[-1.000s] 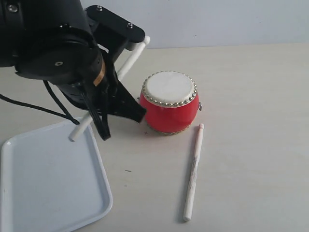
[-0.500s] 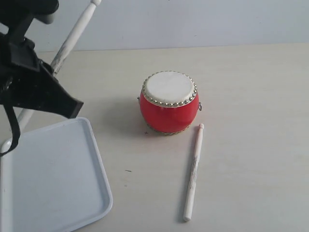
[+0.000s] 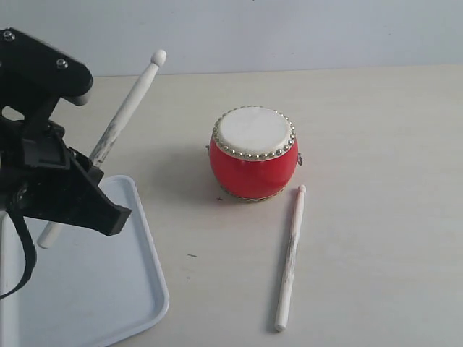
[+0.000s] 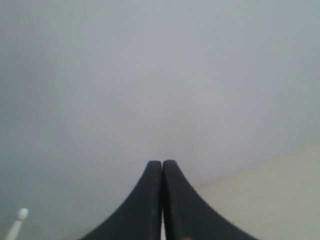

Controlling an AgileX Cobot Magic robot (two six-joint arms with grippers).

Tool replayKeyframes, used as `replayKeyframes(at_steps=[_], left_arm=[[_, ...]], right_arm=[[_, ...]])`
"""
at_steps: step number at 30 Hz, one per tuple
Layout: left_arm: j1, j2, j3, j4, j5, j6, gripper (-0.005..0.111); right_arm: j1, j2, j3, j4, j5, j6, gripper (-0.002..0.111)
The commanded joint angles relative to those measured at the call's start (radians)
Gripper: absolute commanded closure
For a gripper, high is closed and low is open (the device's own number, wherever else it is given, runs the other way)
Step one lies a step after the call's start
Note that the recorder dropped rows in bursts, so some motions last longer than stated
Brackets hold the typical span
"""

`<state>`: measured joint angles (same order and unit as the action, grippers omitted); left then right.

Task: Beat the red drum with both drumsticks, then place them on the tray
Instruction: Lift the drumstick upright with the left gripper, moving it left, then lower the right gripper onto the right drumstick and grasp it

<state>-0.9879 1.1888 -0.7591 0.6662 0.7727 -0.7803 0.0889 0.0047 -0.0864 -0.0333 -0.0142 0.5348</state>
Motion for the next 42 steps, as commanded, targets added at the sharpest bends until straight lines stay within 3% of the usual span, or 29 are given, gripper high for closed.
replayKeyframes(at_steps=[1,10,22,26,32,42], left_arm=[[-0.003,-0.006,0.004,-0.009,-0.020,-0.012,0.107],[-0.003,-0.006,0.006,-0.011,-0.067,-0.014,0.107],[-0.003,-0.006,0.006,-0.014,-0.070,-0.019,0.107],[-0.003,-0.006,0.006,-0.014,-0.070,-0.020,0.107],[-0.003,-0.006,0.006,-0.014,-0.070,-0.032,0.107],[-0.003,-0.006,0.006,-0.014,-0.070,-0.032,0.107]], right_arm=[[0.118,0.074,-0.182,-0.031,0.089,-0.050,0.108],[0.355,0.585,-0.489,0.262,0.325,-0.453,0.108],[0.388,1.260,-0.820,0.182,0.738,-0.461,0.108],[0.388,1.394,-0.839,0.096,0.779,-0.375,0.096],[0.388,1.551,-0.839,0.114,0.761,-0.338,0.060],[0.388,1.711,-0.839,0.164,0.632,-0.279,0.057]])
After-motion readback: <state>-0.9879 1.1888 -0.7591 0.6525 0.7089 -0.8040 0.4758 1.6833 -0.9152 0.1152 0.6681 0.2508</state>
